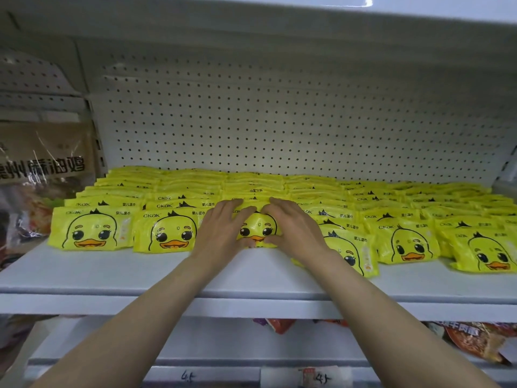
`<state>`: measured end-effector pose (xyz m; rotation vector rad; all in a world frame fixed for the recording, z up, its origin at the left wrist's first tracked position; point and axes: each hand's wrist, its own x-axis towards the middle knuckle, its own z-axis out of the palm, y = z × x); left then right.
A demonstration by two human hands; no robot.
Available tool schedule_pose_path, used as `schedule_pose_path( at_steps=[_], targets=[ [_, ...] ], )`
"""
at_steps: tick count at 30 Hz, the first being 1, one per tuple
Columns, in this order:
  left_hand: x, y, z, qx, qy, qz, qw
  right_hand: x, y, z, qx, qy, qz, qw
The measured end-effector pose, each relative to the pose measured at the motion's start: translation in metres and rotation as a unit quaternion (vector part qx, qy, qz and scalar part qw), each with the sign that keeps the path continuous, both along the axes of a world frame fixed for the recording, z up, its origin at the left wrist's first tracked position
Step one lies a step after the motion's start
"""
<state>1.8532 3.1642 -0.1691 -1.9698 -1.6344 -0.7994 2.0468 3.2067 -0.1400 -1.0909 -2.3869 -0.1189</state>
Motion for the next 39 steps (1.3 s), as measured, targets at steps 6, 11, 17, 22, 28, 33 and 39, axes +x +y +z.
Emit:
schedule_pose_path(
  at_steps=[6, 11, 17, 22, 28, 33, 39],
  targets=[
    [0.004, -0.003, 0.004, -0.012, -0.012, 0.009, 1.0, -0.001, 0.003, 0.002, -0.001, -0.006, 0.0, 1.0],
    [0.006, -0.01, 0.001, 0.004, -0.009, -0.001, 1.0, 0.007, 0.001, 0.005, 0.029, -0.004, 0.027, 0.999],
    [0.016, -0.008, 0.0, 0.005, -0.02, 0.016, 1.0, 0.005, -0.007, 0.0, 0.019, -0.021, 0.023, 0.999],
    [0.015, -0.006, 0.003, -0.016, -0.024, 0.015, 0.999, -0.001, -0.01, 0.0, 0.022, -0.016, 0.006, 1.0],
    [0.009, -0.009, 0.002, -0.019, -0.009, -0.007, 1.0, -0.007, -0.017, 0.001, 0.003, -0.025, -0.021, 0.999],
    [0.005, -0.01, 0.004, -0.058, -0.005, -0.019, 0.998, -0.015, -0.022, 0.001, 0.01, -0.031, -0.054, 0.998],
    [-0.018, -0.028, 0.014, -0.064, -0.013, -0.032, 0.997, -0.029, -0.033, 0.006, 0.004, -0.026, -0.078, 0.997]
  ],
)
